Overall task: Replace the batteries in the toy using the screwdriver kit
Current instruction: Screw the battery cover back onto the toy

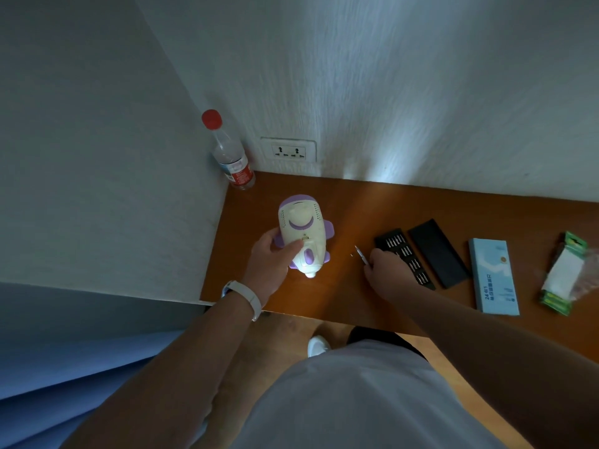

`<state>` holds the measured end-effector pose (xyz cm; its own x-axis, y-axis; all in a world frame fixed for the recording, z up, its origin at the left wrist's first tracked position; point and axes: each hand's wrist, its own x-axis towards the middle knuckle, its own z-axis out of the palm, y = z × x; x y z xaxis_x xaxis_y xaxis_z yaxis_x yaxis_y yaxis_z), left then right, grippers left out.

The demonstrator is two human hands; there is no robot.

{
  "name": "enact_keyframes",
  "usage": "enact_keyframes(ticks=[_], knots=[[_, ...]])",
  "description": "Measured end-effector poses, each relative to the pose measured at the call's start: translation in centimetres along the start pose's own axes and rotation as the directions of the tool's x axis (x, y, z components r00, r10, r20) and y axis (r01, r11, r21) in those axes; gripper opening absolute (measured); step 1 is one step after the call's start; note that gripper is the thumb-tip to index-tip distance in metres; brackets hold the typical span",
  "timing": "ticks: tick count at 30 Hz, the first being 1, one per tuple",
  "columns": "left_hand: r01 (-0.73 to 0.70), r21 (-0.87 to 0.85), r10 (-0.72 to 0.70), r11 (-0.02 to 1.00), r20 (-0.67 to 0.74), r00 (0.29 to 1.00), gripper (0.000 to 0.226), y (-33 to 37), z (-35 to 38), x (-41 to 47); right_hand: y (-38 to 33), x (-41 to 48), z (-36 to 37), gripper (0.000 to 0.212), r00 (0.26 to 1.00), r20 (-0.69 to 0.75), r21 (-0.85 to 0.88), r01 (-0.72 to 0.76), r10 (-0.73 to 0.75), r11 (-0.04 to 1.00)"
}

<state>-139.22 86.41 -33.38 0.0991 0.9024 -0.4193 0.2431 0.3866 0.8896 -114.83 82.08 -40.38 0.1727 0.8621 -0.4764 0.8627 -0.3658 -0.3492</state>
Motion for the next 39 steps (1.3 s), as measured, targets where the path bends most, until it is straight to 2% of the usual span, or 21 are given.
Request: enact_keyframes(ticks=[5,9,14,19,22,24,27,29,37,39], knots=[[-0.050,0.180,0.066,0.982,-0.086,0.994,0.035,0.6,-0.4,-0.4,-0.5,-0.9,-0.8,0.017,1.000,0.003,0.033,-0.011,0.011,0.999],[-0.220,0.370,0.296,0.903,-0.162,0.941,0.033,2.0,-0.4,-1.7,-0.6,-3.0,-1.8,0.012,0.998,-0.054,0.185,0.017,-0.007,0.983],[-0.424,0.522,0.521,0.741,-0.048,0.852,0.035,3.5,1.2,-3.9,0.3,-4.9,-3.7,0.012,0.995,-0.088,0.278,0.072,-0.049,0.958],[-0.573,0.667,0.653,0.476,0.168,0.738,0.035,3.7,5.4,-5.0,1.5,-5.1,-5.9,0.011,0.994,-0.102,0.382,0.070,-0.033,0.922],[-0.568,0.765,0.644,0.304,0.275,0.714,0.030,2.8,8.5,-4.7,2.7,-5.2,-7.3,0.011,0.992,-0.120,0.391,0.078,-0.034,0.917],[-0.550,0.800,0.590,0.239,0.330,0.737,0.023,2.1,10.7,-4.2,3.8,-5.4,-8.0,0.013,0.989,-0.138,0.383,0.107,-0.058,0.917],[-0.455,0.840,0.439,0.296,0.303,0.846,0.013,0.7,13.2,-3.2,6.0,-5.8,-8.8,0.013,0.984,-0.148,0.377,0.152,-0.103,0.914],[-0.387,0.872,0.378,0.299,0.264,0.887,0.011,-0.3,14.4,-2.4,7.5,-6.0,-9.2,0.015,0.978,-0.161,0.372,0.182,-0.130,0.910],[-0.175,0.937,0.244,0.302,0.102,0.964,0.014,-2.7,16.2,0.2,11.8,-6.6,-10.1,0.015,0.967,-0.157,0.387,0.247,-0.200,0.888],[-0.115,0.934,0.203,0.338,0.047,0.978,0.019,-3.0,16.6,0.6,12.7,-6.8,-10.2,0.013,0.968,-0.141,0.394,0.248,-0.208,0.885]])
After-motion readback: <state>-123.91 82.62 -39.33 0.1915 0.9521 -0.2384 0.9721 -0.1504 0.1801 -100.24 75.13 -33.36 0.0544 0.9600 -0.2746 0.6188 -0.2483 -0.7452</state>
